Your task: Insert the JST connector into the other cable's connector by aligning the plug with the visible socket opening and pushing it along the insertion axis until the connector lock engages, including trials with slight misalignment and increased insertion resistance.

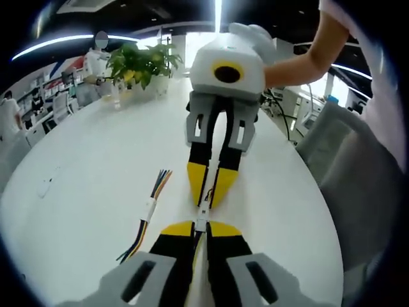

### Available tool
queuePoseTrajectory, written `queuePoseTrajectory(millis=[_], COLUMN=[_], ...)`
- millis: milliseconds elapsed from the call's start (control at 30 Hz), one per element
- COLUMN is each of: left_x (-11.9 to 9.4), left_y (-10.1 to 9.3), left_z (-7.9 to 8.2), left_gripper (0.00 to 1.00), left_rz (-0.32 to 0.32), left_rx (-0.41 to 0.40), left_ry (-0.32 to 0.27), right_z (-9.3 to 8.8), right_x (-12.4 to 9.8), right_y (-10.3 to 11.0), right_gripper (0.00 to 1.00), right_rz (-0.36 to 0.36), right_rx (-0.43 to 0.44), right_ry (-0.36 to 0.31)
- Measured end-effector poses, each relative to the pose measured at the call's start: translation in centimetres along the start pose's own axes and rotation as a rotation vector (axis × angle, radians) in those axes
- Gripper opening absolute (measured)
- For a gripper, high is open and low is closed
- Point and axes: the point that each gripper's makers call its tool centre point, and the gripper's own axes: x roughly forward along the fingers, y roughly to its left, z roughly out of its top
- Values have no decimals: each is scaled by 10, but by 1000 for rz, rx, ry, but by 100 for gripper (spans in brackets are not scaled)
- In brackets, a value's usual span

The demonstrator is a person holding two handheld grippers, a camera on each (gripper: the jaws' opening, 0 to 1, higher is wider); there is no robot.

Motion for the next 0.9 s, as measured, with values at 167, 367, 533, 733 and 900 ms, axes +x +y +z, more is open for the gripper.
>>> queuePoseTrajectory(millis=[167, 367, 533, 733, 900], left_x=[1, 3, 2, 5, 4], left_y=[0, -2, -1, -2, -2], left_z=[1, 0, -1, -3, -4], left_gripper=[1, 1, 1, 0, 0], left_rz=[-2, -8, -7, -7, -9], left_rx=[4, 15, 6, 18, 20], left_ry=[-5, 1, 4, 16, 14], right_z=[-1, -2, 1, 4, 5], right_x=[-1, -1, -1, -1, -1], right_y=[0, 2, 2, 1, 2], right_gripper=[2, 2, 2, 2, 2], right_rz=[-3, 1, -2, -2, -3], right_rx=[-4, -14, -25, -28, -28], right_ry=[3, 18, 17, 10, 6])
